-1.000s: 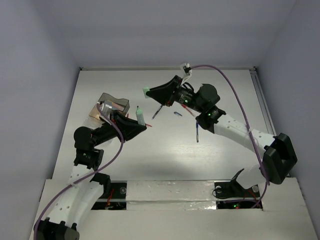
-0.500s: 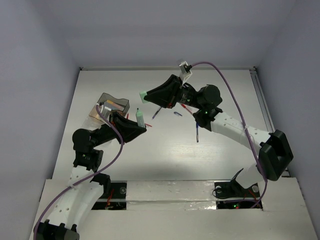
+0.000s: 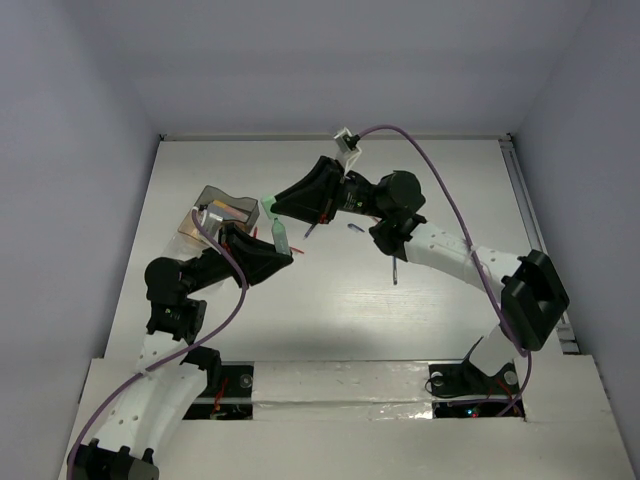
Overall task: Sort the stationery into containers
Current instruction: Close the pen cap on the pen.
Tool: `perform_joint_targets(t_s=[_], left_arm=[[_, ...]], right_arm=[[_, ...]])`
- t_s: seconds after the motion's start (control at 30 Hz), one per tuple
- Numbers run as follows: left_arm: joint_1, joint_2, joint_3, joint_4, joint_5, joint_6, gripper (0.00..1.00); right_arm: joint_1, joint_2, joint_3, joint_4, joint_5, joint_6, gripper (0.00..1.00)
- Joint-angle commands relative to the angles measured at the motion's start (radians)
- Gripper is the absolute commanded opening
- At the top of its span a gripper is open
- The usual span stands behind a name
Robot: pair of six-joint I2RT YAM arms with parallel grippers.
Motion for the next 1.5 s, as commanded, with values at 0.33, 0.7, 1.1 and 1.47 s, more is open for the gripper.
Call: perform_joint_targets(t_s=[0.33, 0.7, 1.1, 1.47], left_arm=[[0.003, -0.022, 0.001, 0.126, -0.038, -0.035, 0.0], [0.003, -0.023, 0.061, 0.126, -0.068, -0.018, 0.0], [0.003, -0.017, 0.122, 0.174, -0.1, -0.042, 0.0], [0.003, 0.011, 0.133, 0.271, -0.105, -0.102, 0.0]], right_arm=[[0.016, -0.027, -0.055, 0.147, -0.023, 0.019, 0.0], [0.034, -0.024, -0.136, 0.232, -0.035, 0.048, 0.0], [0.044, -0.051, -0.244, 0.198, -0.072, 0.035, 0.0], [0.053, -0.071, -0.325, 0.096, -0.043, -0.062, 0.0]])
